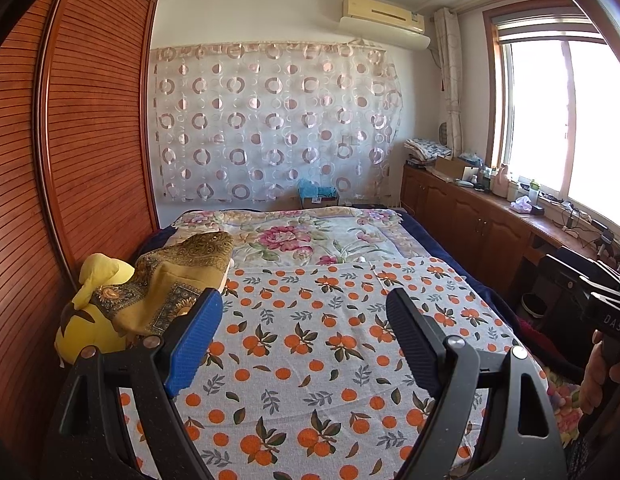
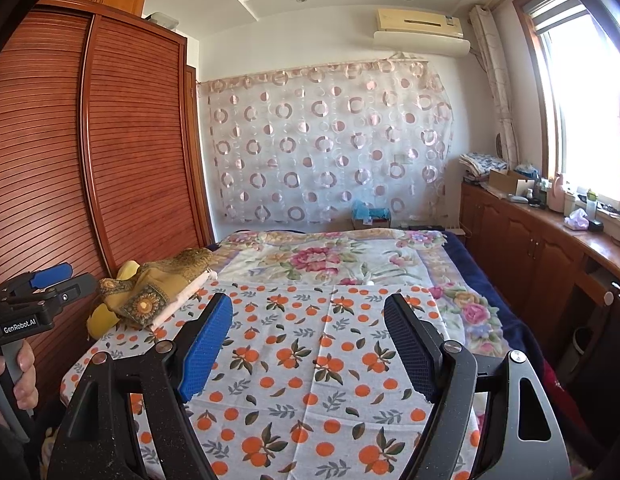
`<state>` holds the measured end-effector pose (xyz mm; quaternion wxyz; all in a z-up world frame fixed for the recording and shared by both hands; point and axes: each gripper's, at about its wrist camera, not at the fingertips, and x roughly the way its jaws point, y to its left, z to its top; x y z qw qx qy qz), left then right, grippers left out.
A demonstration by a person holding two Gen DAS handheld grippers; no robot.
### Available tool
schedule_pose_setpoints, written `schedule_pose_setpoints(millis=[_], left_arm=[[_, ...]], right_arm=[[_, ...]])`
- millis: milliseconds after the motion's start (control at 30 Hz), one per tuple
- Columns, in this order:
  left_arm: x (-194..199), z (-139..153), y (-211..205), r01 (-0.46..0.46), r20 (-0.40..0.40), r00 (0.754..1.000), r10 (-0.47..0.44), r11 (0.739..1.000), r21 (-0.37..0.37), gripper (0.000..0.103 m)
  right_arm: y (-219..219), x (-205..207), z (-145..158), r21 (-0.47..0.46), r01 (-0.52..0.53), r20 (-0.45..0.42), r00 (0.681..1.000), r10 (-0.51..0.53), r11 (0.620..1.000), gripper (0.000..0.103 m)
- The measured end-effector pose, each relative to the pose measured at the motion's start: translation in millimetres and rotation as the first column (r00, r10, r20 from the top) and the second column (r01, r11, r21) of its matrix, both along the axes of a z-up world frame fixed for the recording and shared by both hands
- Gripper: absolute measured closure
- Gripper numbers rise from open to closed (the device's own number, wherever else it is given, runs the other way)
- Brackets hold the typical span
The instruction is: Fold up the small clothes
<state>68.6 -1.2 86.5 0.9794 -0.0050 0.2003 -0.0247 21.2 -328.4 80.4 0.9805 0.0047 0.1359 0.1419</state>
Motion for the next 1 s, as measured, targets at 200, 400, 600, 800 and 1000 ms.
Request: schedule_pose_setpoints(millis=[200, 400, 600, 800, 1000], left_arm=[[-0.4, -0.7, 0.8, 0.0, 0.001, 1.0, 0.0, 1.0, -0.001, 0.019], [-1.3, -1.3, 1.0, -0.001, 0.001, 1.0, 0.001, 1.0, -0.002, 0.019], [-1.4, -1.5, 1.7, 0.001, 0.002, 1.0, -0.001, 1.0, -0.001, 0.019], [-1.7, -1.9, 1.5, -0.001, 0.003, 1.0, 0.001, 1.0, -0.002, 0.019], [-2.1, -2.3, 1.7, 0.0, 0.003, 1.0, 0.0, 1.0, -0.001, 0.019]], right_arm=[[-1.5, 1.2, 0.5, -0.001, -0.002, 0.002, 1.0, 0.002, 1.0, 0.023], [-2.1, 1.9, 1.0, -0.002, -0.004, 0.002, 1.0, 0.004, 1.0, 0.023], [-3.4, 1.9, 1.5, -0.003, -0.006, 0.004, 1.0, 0.006, 1.0, 0.023], [-3.2, 1.7, 1.4, -0.003, -0.006, 0.004, 1.0, 0.006, 1.0, 0.023], [-3.3, 1.9, 1.9, -0.003, -0.007, 0.005, 1.0, 0.007, 1.0, 0.023]])
